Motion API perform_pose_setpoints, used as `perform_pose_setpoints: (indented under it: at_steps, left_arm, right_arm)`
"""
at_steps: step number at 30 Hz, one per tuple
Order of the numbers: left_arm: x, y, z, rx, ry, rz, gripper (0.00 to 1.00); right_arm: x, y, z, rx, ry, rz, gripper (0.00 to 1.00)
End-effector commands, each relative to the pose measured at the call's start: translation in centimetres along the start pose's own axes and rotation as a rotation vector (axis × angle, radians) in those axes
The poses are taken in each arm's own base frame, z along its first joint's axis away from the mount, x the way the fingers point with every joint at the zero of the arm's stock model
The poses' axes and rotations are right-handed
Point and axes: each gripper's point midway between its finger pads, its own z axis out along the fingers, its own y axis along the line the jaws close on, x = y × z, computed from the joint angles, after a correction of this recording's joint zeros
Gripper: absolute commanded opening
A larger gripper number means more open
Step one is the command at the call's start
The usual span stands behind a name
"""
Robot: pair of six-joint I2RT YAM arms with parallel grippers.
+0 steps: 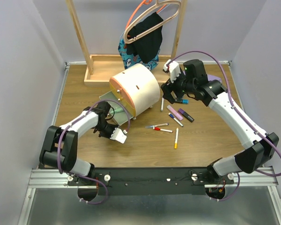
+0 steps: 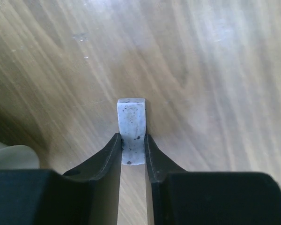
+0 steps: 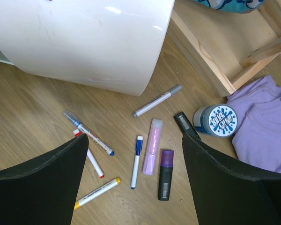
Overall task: Sort the stationery into containers
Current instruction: Pick up the stationery from the center of the board.
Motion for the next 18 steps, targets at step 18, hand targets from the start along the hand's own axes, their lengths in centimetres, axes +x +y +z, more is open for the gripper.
perform_pose_setpoints:
  at_steps: [18]
  left_arm:
    - [-7.9,8.1,-14.2,-0.595,-0.267,-0.681,0.28]
  right_arm:
    - [-3.7,0.0,0.4,-0.045,-0.080,0.075,0.87]
